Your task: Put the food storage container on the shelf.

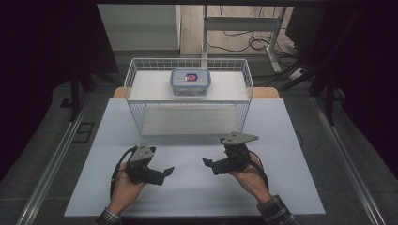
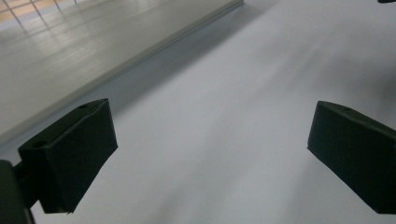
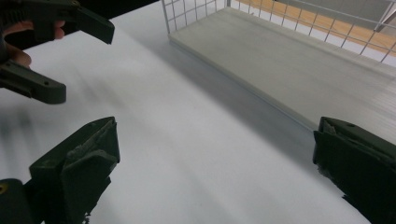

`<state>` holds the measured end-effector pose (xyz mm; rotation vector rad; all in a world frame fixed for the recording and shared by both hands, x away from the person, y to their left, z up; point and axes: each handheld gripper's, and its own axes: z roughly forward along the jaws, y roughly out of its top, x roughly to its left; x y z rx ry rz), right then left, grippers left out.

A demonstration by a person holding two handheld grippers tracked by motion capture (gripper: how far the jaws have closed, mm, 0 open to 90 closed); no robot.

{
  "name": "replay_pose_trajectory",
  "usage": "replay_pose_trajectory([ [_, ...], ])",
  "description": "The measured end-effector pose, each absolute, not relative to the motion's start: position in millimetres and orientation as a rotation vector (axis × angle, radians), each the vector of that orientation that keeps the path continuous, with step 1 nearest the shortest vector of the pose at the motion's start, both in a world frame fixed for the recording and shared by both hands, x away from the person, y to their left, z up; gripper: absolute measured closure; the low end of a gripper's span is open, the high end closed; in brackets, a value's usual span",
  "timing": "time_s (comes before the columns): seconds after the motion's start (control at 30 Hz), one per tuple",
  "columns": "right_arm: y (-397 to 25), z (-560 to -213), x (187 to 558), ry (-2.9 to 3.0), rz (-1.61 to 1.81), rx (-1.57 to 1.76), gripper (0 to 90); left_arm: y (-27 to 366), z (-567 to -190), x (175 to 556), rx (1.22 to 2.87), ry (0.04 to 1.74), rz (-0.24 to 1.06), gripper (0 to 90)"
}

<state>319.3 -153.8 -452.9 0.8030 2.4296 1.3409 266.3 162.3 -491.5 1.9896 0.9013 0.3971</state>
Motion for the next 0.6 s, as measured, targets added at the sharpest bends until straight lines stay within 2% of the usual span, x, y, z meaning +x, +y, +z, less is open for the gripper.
replay_pose_trajectory([
  [0.6,-185.3,-462.1,299.4,2.383,1.333,0.867,0.1,183.7,-500.5,240.0,1.981,0.948,0.433,0.7],
])
